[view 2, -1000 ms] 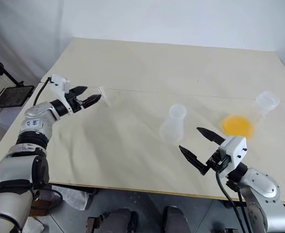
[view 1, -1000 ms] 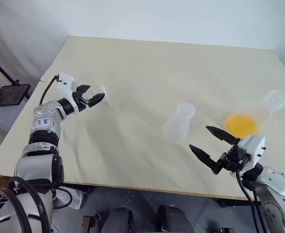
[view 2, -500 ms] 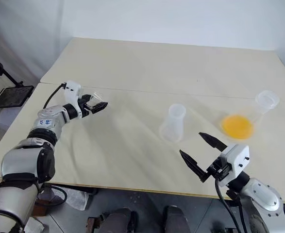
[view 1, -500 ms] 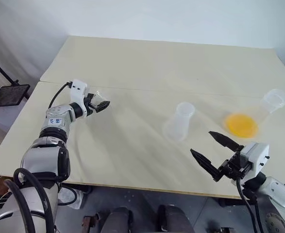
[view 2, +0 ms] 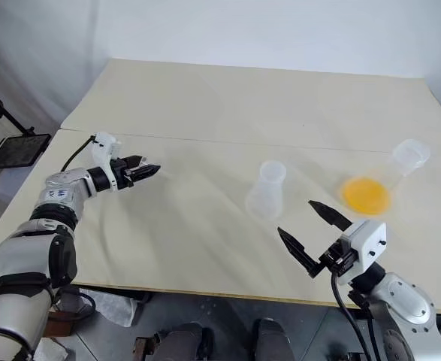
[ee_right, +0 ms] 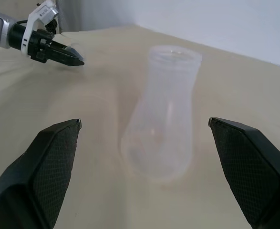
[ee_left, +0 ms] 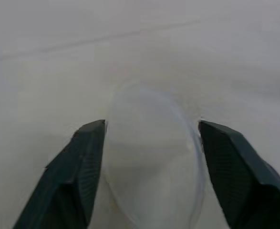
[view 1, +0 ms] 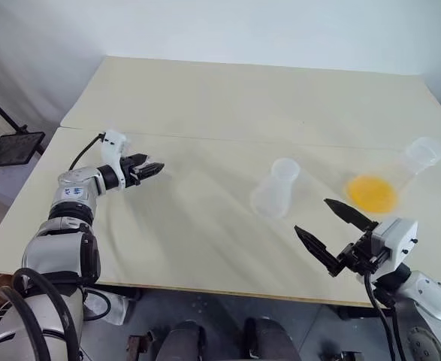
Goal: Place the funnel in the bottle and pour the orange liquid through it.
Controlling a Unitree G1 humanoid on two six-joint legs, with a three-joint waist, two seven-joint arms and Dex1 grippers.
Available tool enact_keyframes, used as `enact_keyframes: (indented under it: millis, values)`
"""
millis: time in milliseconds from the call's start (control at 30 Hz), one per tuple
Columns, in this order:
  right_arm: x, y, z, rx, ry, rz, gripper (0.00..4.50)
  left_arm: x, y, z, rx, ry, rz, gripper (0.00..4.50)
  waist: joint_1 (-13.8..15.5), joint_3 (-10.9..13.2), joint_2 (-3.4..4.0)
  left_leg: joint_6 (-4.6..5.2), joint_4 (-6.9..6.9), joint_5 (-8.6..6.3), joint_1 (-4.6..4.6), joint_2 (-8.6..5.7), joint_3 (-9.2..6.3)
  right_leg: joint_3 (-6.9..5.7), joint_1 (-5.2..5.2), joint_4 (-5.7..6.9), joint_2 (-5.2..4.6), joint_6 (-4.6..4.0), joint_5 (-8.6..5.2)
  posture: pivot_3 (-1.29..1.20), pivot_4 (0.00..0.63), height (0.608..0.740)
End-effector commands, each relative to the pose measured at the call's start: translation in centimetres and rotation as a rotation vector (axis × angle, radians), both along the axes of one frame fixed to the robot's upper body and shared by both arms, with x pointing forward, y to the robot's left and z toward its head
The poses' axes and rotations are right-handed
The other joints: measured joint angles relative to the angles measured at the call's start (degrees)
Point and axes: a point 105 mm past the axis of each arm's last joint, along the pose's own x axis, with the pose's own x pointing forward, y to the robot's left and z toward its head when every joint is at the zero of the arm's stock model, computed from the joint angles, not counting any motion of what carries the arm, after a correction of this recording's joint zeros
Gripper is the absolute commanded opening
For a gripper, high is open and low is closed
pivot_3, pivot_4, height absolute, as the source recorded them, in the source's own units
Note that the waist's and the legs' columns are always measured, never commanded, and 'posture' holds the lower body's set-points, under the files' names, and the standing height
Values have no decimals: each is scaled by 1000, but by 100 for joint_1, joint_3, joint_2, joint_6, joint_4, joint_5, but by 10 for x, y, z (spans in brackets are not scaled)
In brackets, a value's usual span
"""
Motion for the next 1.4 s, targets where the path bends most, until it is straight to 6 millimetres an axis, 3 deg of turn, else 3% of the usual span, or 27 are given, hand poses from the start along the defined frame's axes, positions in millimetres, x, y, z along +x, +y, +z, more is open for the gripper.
enact_keyframes:
  millis: [33,233,467,700,933,1133,1400]
  values:
    - [-1,0,4,3,-25,4,4500,-6,5,-2,-4,-8,-18,2683,1,0,0,0,0,0,0,0,0,0,0,1,-1,0,0,0,150,740]
    - [-2,0,3,6,-20,8,4500,-15,1,-6,-7,-14,-100,2683,0,0,0,0,0,0,1,0,0,2,0,2,-2,0,0,0,150,740]
    - [-2,0,3,5,-19,10,4500,-24,11,-1,-14,-39,-117,2683,-5,0,0,0,0,0,1,0,-1,4,0,3,-5,0,0,0,150,740]
    - [-1,3,2,10,-17,22,4500,-38,25,10,6,-101,-160,4493,-47,0,0,0,0,0,1,5,-1,10,-1,3,-8,0,0,0,150,740]
    - [-1,3,1,7,-14,28,4500,-58,38,19,65,-112,-241,4493,-62,0,0,0,0,0,0,5,-4,36,0,2,-18,0,0,0,150,740]
    - [-1,1,2,4,-17,27,4500,-85,45,13,152,-49,-330,4493,-117,0,0,1,-1,-1,0,6,-10,57,0,3,-28,-1,0,0,150,740]
    - [2,2,3,2,-24,35,4500,-100,36,2,119,-16,-346,4493,-122,0,0,2,-1,-2,1,7,-14,66,2,2,-34,-1,0,0,150,740]
